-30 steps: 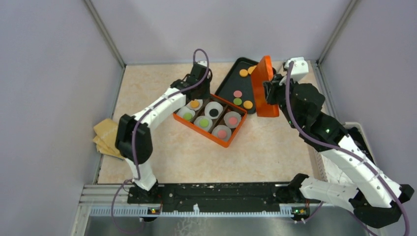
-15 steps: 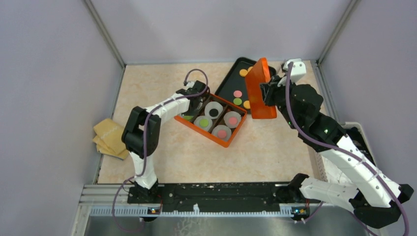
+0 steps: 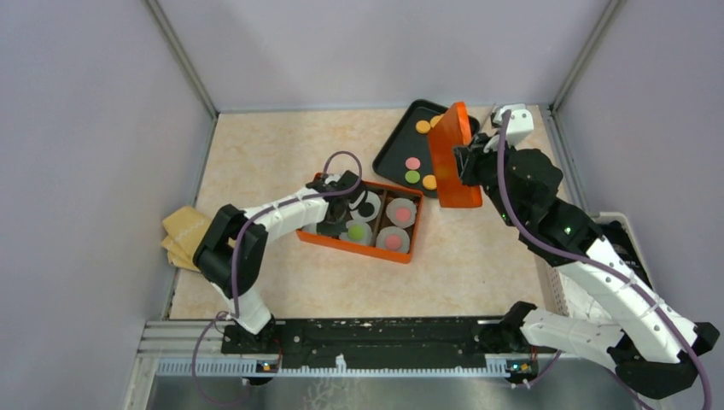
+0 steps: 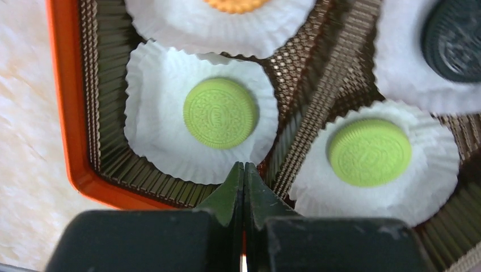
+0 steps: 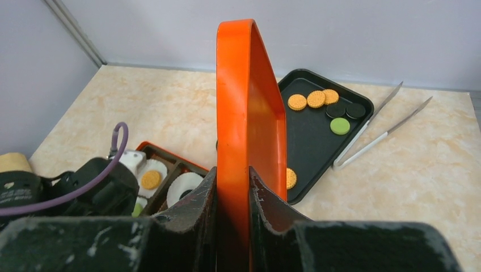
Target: Pack the cookies
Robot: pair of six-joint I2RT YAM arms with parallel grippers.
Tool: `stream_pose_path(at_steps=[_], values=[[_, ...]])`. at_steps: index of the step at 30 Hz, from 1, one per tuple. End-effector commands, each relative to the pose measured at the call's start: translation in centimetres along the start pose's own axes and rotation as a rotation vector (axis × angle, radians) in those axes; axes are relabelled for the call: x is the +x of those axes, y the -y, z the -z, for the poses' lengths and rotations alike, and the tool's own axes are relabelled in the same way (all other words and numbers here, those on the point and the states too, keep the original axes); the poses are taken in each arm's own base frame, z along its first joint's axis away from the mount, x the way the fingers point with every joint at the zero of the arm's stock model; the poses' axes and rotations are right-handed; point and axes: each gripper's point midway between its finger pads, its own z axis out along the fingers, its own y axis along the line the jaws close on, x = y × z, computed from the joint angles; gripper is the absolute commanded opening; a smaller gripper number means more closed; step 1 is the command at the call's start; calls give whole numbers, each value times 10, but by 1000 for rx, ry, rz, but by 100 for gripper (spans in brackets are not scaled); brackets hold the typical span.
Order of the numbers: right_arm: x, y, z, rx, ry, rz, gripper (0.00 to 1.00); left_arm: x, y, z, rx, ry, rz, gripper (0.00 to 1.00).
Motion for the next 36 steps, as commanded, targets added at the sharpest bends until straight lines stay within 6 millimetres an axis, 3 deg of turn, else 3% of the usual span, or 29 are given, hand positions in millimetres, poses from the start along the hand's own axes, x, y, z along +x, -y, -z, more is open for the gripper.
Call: stream_pose_path(at_steps=[1,4,6,10,15,20,26,32,36], values=[[-28,-2,-1,2,99,-43,0,32,27,33,126,-46,29,0],[-27,-3,-2,-2,98,-45,0,31,32,46,152,-29,38,0],[-27,-4,-3,-4,95,-49,0,14,30,55,146,29,57,0],[-30,-2,1,-1,101,-67,0,-49,29,96,144,219,111,0],[-50,-5,14,-34,133,-115,0,-119,36,146,227,441,137,0],[-79,-41,28,-233,163,-206,0,-169,40,169,427,523,180,0],[-90,-100,37,-538,158,-353,0,-181,21,185,429,633,190,0],[-59,-135,20,-717,99,-530,0,-183,-29,191,399,705,316,0],[-34,-136,9,-832,73,-697,0,-183,-67,201,259,787,333,0]])
